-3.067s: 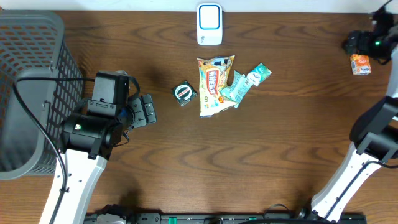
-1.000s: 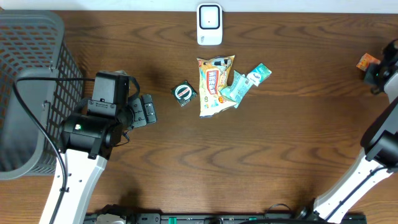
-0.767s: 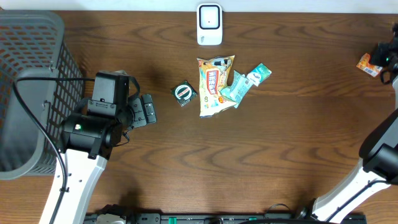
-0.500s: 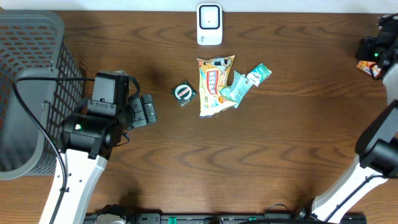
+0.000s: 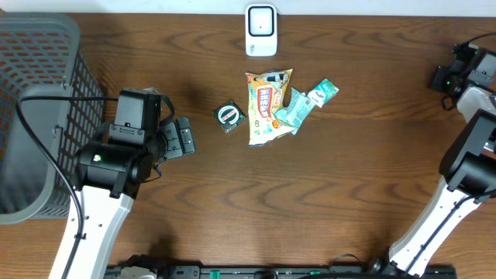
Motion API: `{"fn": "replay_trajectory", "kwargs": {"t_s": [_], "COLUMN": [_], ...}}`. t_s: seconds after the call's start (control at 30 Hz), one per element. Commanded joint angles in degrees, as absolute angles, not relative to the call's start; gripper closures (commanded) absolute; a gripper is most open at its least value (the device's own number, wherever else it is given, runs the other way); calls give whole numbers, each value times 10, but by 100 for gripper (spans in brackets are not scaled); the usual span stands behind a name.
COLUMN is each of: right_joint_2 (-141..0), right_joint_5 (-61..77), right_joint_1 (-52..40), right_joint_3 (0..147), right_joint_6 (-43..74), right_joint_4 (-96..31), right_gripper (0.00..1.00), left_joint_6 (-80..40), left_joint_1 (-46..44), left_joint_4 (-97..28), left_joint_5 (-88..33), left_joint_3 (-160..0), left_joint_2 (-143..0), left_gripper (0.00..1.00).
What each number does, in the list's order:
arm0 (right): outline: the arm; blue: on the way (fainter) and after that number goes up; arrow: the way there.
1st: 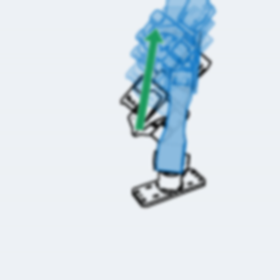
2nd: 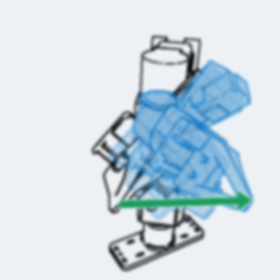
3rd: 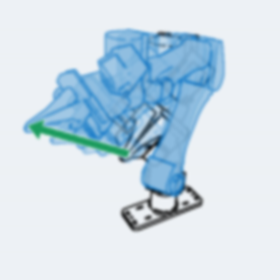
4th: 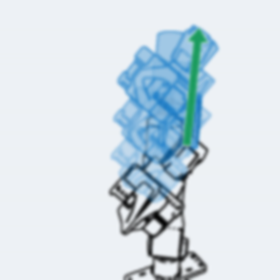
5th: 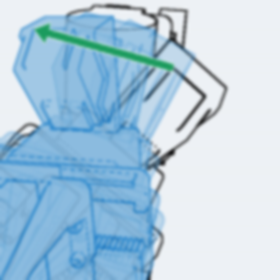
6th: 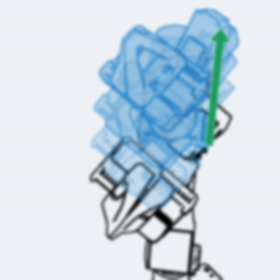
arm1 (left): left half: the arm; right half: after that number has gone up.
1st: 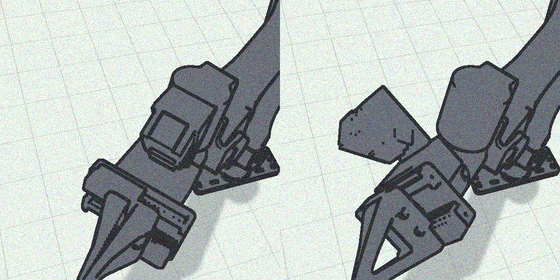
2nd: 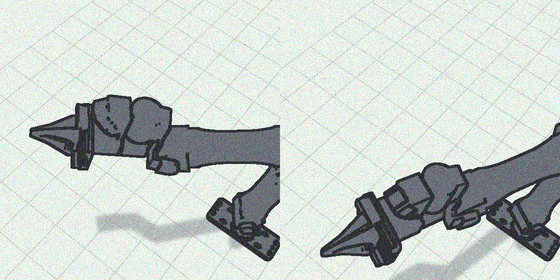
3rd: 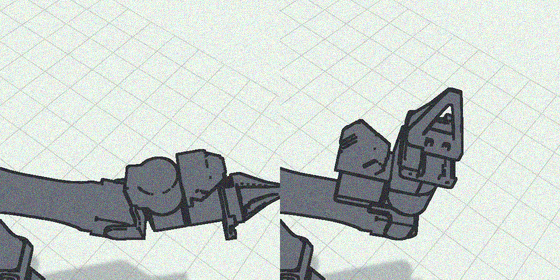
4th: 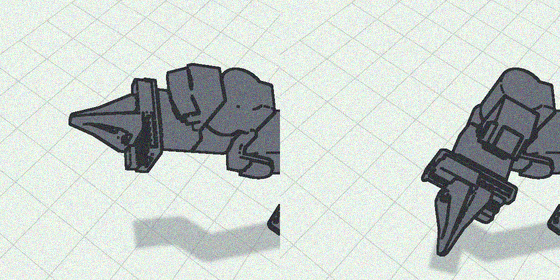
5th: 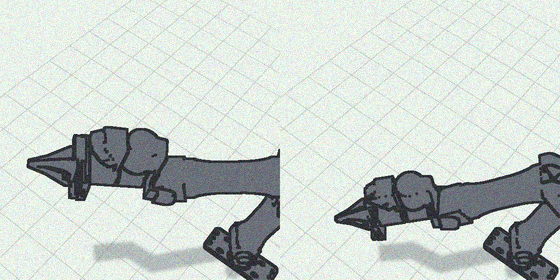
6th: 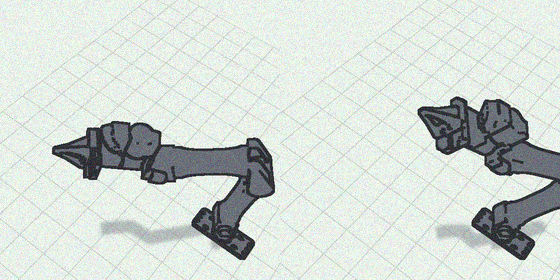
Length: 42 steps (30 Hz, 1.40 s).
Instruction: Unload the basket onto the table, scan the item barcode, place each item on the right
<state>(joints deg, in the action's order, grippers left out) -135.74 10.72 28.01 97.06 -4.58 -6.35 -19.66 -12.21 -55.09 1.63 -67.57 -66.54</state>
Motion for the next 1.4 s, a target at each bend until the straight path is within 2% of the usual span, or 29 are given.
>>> {"fn": "replay_trajectory", "kwargs": {"t_s": [0.0, 0.07, 0.2, 0.37, 0.47, 0.63, 0.83, 1.13, 1.17, 1.23, 1.3, 1.37], "right_joint_2": [-1357, -1354, -1331, -1268, -1226, -1169, -1161, -1163, -1163, -1163, -1164, -1164], "right_joint_5": [57, 50, 39, 46, 97, 319, 526, 582, 579, 568, 529, 431], "right_joint_1": [298, 309, 335, 356, 355, 343, 314, 232, 222, 202, 177, 139], "right_joint_3": [971, 972, 972, 972, 972, 972, 972, 972, 972, 972, 972, 970], "right_joint_6": [-32, -32, -32, -32, -33, -32, -32, 25, 30, 39, 55, 104], "right_joint_4": [-64, -79, -127, -170, -191, -237, -332, -416, -415, -416, -425, -436], "right_gripper": [91, 92, 99, 99, 93, 60, 1, 1, 4, 20, 25, 29], "left_joint_6": [-202, -202, -202, -202, -202, -202, -202, -202, -202, -202, -202, -202], "left_joint_1": [-121, -121, -121, -121, -121, -121, -121, -121, -121, -121, -121, -121], "left_joint_4": [-550, -551, -551, -551, -551, -551, -551, -551, -551, -551, -551, -551], "left_joint_5": [15, 15, 15, 15, 15, 15, 15, 15, 15, 15, 15, 15], "left_joint_3": [-681, -681, -681, -681, -681, -681, -681, -681, -681, -681, -681, -681], "left_joint_2": [-667, -667, -667, -667, -667, -667, -667, -667, -667, -667, -667, -667], "left_gripper": [2, 2, 2, 3, 2, 2, 2, 2, 2, 2, 2, 2]}}
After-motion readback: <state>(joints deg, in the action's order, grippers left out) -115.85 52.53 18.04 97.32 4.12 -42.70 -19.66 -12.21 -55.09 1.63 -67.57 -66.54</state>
